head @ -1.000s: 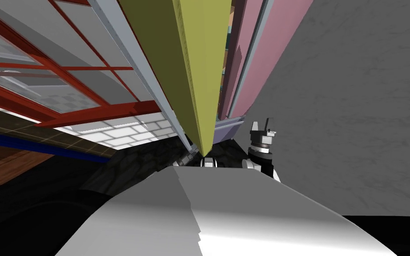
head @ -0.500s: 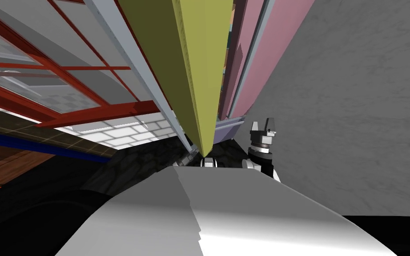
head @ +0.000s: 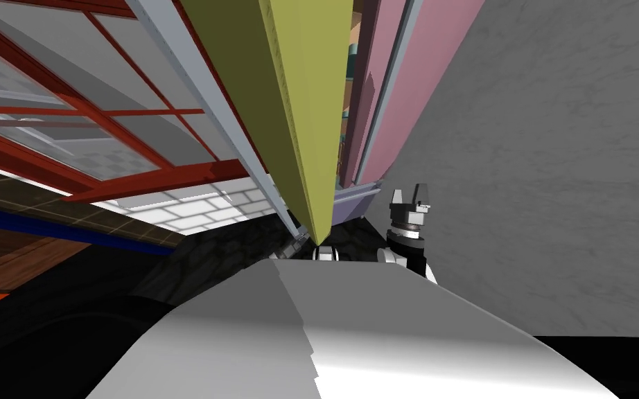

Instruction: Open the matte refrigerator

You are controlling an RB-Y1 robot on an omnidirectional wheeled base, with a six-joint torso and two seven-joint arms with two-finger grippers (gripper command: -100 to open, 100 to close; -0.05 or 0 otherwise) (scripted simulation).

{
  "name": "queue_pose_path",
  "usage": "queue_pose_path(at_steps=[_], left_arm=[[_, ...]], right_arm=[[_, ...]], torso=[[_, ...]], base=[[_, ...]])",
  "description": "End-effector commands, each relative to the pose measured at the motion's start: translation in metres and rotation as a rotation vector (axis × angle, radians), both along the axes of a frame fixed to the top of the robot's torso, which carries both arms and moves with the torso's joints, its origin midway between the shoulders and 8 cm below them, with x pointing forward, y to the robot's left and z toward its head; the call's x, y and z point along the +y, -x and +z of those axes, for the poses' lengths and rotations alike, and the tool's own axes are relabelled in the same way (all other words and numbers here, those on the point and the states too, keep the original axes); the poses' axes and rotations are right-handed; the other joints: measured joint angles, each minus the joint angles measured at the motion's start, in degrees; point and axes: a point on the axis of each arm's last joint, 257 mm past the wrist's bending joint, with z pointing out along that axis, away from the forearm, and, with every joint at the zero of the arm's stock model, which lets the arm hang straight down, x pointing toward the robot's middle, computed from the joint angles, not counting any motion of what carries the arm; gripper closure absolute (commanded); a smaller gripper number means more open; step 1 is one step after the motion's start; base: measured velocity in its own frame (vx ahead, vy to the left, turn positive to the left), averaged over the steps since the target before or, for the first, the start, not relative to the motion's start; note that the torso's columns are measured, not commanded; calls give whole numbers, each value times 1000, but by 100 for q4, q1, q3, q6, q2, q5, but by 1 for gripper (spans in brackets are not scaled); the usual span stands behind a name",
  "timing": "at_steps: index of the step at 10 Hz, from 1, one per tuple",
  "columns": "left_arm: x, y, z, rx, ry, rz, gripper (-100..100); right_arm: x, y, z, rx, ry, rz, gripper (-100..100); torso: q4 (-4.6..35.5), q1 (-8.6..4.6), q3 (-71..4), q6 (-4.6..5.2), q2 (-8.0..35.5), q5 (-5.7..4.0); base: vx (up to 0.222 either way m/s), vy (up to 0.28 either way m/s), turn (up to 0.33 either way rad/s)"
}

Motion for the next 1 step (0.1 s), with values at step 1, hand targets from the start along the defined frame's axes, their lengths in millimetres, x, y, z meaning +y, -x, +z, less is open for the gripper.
queue_pose_path(at_steps=[1], left_arm=[[0, 0, 0, 1, -1, 1, 0]], right_arm=[[0, 0, 0, 0, 0, 0, 0]], torso=[[-2, 2, -2, 0, -4, 1]], base=[[0, 0, 0]])
